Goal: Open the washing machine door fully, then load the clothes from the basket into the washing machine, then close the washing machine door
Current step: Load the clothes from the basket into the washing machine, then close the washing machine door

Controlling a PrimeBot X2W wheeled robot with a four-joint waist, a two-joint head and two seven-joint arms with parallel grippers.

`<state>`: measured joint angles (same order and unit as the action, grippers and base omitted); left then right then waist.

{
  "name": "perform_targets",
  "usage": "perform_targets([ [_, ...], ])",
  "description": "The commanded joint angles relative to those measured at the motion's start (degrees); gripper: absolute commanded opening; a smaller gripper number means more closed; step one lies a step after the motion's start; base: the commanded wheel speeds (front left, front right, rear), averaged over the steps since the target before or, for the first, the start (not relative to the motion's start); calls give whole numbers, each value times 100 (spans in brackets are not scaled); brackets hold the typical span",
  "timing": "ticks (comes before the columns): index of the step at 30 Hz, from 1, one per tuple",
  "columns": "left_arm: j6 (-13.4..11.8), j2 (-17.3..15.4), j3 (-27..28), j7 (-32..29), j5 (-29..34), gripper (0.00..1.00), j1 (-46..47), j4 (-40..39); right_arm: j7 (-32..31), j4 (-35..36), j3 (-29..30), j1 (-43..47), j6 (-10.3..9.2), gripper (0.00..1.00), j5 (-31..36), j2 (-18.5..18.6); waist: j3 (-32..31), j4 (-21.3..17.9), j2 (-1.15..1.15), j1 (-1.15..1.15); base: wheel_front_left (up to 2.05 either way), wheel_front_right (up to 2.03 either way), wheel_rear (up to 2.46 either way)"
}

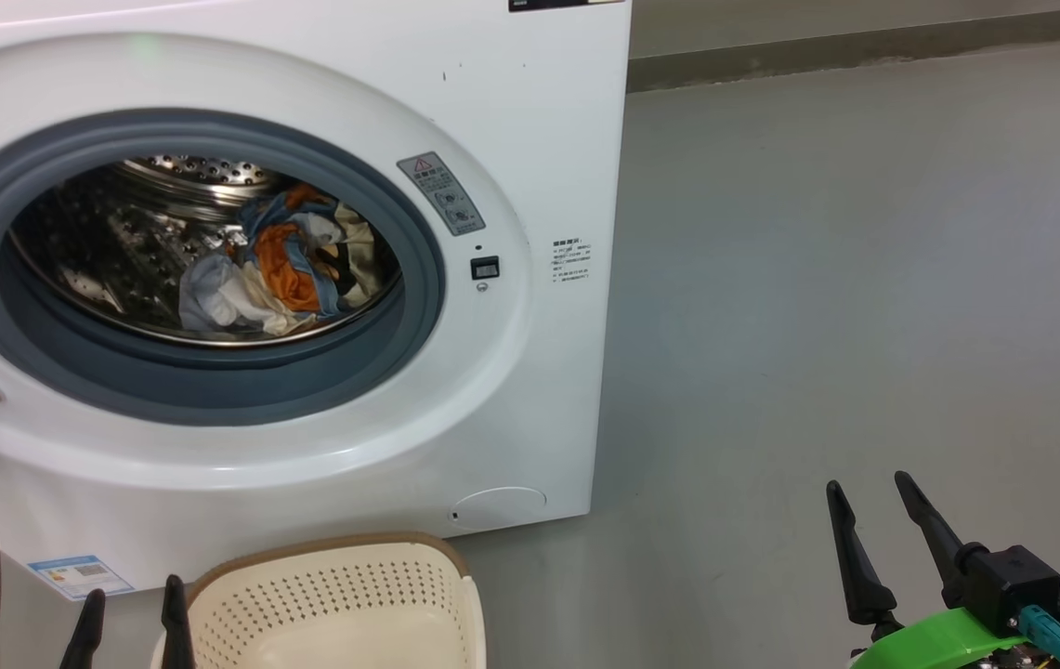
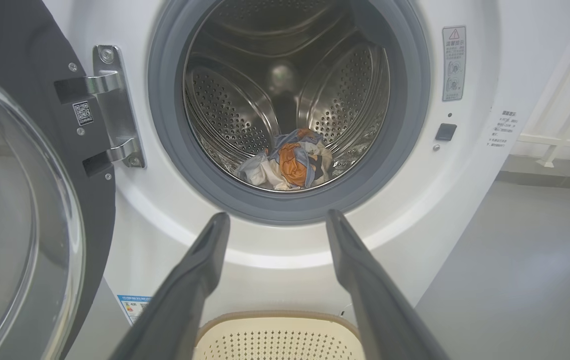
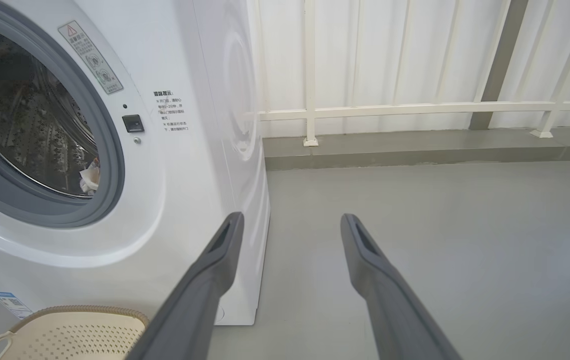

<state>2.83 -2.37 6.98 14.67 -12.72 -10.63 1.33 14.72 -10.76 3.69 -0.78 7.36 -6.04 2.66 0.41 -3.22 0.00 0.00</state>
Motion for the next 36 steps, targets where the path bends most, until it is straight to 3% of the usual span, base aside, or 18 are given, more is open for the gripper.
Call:
perform_targets([
  [1, 35, -51, 170, 33, -77, 100, 81, -144, 28, 158, -166, -58, 13, 100, 56, 21, 0, 27, 0, 0, 0, 0, 0],
  [27, 145, -51, 139, 33, -45, 100, 145, -22, 28, 131, -137, -18, 13, 100, 117, 21, -19, 154, 0, 0, 0, 0, 0],
  [36, 54, -51, 140, 33, -10, 100, 168, 4, 28, 105, -157, -25, 13, 100, 119, 21, -21, 146, 0, 0, -7, 7, 0],
])
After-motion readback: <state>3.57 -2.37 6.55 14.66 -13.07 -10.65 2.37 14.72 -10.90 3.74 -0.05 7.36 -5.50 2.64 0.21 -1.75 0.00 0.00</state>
